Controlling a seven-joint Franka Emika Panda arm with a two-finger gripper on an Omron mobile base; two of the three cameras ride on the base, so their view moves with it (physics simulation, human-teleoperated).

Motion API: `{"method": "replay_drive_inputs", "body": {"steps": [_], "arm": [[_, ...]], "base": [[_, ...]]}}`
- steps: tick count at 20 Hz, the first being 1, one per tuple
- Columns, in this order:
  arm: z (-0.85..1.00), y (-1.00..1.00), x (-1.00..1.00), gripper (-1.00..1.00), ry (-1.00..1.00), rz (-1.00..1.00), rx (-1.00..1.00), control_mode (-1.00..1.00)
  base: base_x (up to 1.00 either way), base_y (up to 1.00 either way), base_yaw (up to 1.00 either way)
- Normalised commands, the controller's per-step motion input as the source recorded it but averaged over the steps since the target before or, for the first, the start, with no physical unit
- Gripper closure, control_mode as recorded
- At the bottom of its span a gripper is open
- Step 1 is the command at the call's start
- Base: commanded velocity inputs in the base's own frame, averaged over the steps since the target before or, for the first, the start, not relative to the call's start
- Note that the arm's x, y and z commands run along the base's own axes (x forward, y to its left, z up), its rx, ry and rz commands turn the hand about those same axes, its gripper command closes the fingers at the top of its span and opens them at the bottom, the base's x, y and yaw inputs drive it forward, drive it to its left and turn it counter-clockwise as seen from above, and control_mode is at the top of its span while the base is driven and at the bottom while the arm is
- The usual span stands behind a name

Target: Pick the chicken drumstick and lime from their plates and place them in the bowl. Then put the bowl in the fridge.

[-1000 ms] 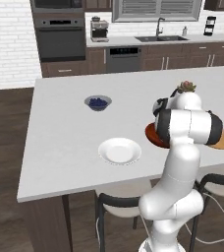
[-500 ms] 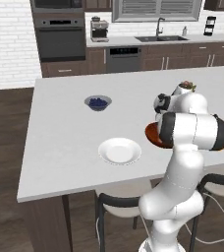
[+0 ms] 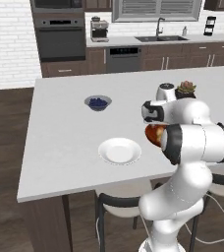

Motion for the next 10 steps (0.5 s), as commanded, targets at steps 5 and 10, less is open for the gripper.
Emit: {"method": "replay_drive_inputs", "body": {"steps": [5, 10], "arm": [[-0.04, 0.44, 0.02, -1.0, 0.0, 0.06, -0.09, -1.0], [-0.13, 0.46, 0.16, -1.0, 0.03, 0.0, -0.05, -1.0]], "base": [[0.0, 0.0, 0.0], [0.0, 0.0, 0.0]]}}
